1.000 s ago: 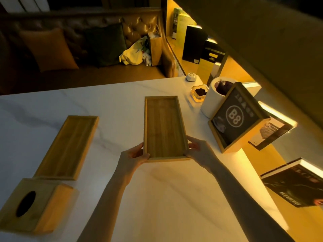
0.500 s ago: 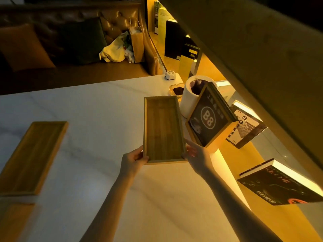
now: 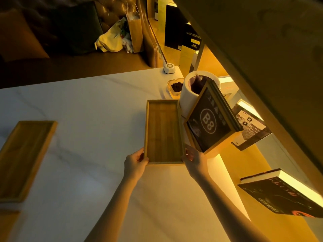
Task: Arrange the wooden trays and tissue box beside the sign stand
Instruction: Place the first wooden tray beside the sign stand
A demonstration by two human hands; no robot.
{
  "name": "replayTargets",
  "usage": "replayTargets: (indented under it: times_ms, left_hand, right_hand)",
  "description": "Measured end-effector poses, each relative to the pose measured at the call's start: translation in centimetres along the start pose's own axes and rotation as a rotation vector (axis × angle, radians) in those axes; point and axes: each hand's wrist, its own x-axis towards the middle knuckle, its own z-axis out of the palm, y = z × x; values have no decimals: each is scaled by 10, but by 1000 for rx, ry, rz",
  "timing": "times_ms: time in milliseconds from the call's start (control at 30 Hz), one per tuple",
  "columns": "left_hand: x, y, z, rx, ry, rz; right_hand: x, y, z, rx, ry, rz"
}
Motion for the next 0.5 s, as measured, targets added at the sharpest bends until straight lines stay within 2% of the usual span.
replayTargets:
  times_ms: [267,500]
  left_hand:
    - [10,-7,11,11,1,-36]
    - [17,-16,17,103,23,-41]
  right_hand:
    - [14,15,7,29,55,25]
    - [16,24,18,-65,116,-2]
